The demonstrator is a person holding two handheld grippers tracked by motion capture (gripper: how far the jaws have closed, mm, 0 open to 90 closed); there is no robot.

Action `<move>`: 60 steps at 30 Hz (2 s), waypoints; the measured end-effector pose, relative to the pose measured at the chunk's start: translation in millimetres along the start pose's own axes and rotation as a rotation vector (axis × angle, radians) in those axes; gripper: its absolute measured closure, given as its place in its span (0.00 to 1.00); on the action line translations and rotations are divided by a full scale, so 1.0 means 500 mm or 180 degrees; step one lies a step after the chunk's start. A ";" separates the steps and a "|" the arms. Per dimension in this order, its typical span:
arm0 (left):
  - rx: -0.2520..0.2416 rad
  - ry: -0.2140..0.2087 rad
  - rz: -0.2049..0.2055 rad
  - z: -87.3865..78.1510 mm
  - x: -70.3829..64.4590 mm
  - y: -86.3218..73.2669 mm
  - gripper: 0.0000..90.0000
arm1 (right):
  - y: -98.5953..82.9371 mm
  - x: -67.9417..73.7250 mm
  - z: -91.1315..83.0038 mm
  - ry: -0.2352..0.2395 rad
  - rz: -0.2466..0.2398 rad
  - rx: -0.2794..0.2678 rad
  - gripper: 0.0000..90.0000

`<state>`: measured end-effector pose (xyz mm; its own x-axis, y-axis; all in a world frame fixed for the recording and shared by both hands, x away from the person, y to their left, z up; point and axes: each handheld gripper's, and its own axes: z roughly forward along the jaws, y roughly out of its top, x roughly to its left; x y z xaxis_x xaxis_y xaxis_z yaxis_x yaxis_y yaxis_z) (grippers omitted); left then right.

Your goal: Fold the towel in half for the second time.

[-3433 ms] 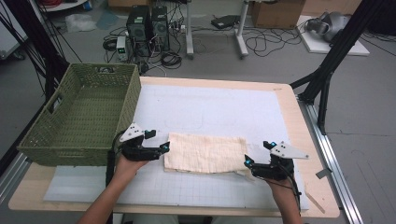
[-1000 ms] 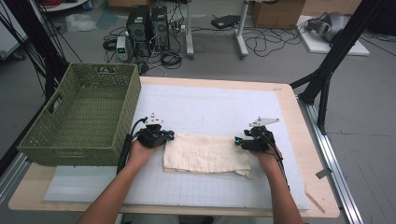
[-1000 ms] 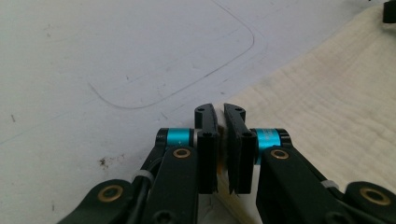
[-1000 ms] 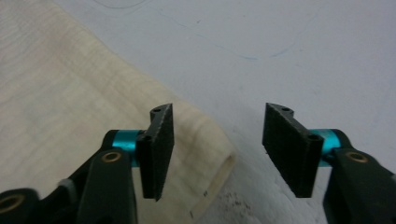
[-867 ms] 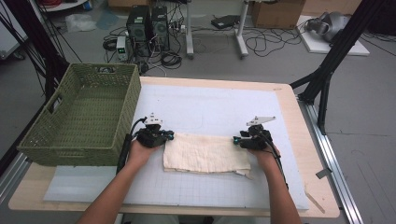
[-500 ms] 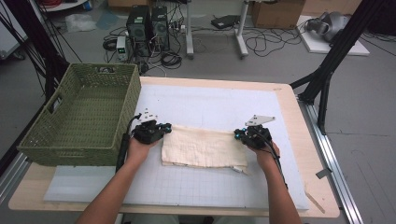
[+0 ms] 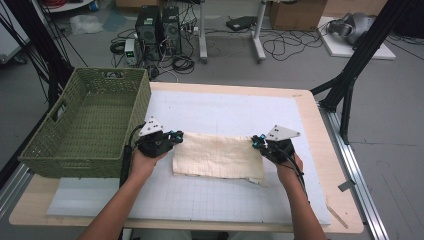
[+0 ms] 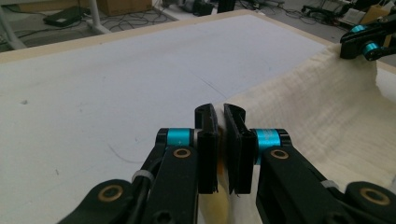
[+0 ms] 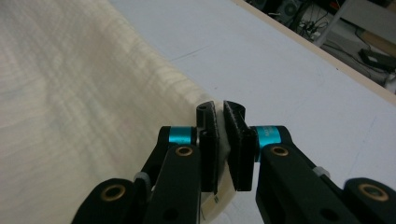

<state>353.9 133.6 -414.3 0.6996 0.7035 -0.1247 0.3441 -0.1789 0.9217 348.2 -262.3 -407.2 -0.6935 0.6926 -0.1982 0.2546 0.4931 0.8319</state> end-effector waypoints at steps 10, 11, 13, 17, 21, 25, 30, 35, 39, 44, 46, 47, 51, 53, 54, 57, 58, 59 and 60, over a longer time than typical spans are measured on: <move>0.0159 -0.0083 0.0021 -0.024 -0.011 -0.027 0.92 | -0.041 0.028 -0.038 0.0203 0.0125 -0.0198 0.94; 0.0177 -0.0104 0.0019 -0.026 -0.012 -0.030 0.92 | -0.043 0.032 -0.041 0.0219 0.0120 -0.0199 0.94; 0.0196 -0.0112 0.0036 -0.030 -0.015 -0.038 0.92 | -0.046 0.042 -0.047 0.0249 0.0090 -0.0200 0.93; 0.0246 -0.0130 0.0047 -0.037 -0.020 -0.053 0.92 | -0.055 0.060 -0.058 0.0282 0.0045 -0.0183 0.93; 0.0308 -0.0162 0.0048 -0.042 -0.025 -0.069 0.91 | -0.069 0.074 -0.067 0.0292 0.0052 -0.0152 0.93; 0.0363 -0.0171 0.0055 -0.045 -0.029 -0.080 0.91 | -0.082 0.084 -0.073 0.0308 0.0071 -0.0125 0.93; 0.0392 -0.0213 0.0024 -0.051 -0.032 -0.086 0.87 | -0.091 0.095 -0.080 0.0329 0.0048 -0.0071 0.93; 0.0151 -0.0233 -0.0287 -0.067 -0.028 -0.057 0.55 | -0.098 0.102 -0.085 0.0342 0.0001 -0.0020 0.93; -0.0009 -0.0230 -0.0212 -0.067 -0.034 -0.025 0.53 | -0.100 0.107 -0.087 0.0368 -0.0020 0.0022 0.93; 0.0392 -0.0318 0.0017 -0.022 -0.057 -0.036 0.68 | -0.103 0.108 -0.089 0.0428 0.0008 0.0060 0.92; 0.0471 -0.0309 0.0043 -0.012 -0.066 -0.048 0.73 | -0.106 0.108 -0.091 0.0435 0.0019 0.0076 0.92; 0.0498 -0.0297 0.0022 -0.008 -0.068 -0.055 0.75 | -0.107 0.108 -0.092 0.0429 0.0033 0.0089 0.92; 0.0691 -0.0232 0.0145 0.001 -0.075 -0.080 0.75 | -0.108 0.109 -0.100 0.0432 0.0087 0.0093 0.86; 0.0703 -0.0196 0.0169 0.002 -0.076 -0.085 0.75 | -0.103 0.106 -0.108 0.0356 0.0180 0.0045 0.72; 0.0720 -0.0182 0.0177 0.003 -0.077 -0.085 0.75 | -0.099 0.105 -0.112 0.0293 0.0269 0.0002 0.67; 0.0730 -0.0148 0.0273 0.004 -0.081 -0.085 0.75 | -0.083 0.100 -0.126 0.0110 0.0481 -0.0191 0.56; 0.0736 -0.0144 0.0297 0.005 -0.082 -0.085 0.75 | -0.073 0.101 -0.129 0.0077 0.0499 -0.0243 0.54; 0.0741 -0.0136 0.0314 0.005 -0.083 -0.085 0.75 | -0.062 0.104 -0.129 0.0039 0.0508 -0.0301 0.53; 0.0738 -0.0130 0.0318 0.005 -0.084 -0.085 0.75 | -0.051 0.107 -0.126 0.0039 0.0492 -0.0335 0.54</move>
<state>311.8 109.9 -449.1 0.7604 0.6470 -0.0562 0.4032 -0.4023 0.8219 262.1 -270.6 -406.3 -0.6600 0.7491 -0.0580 0.2873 0.3229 0.9018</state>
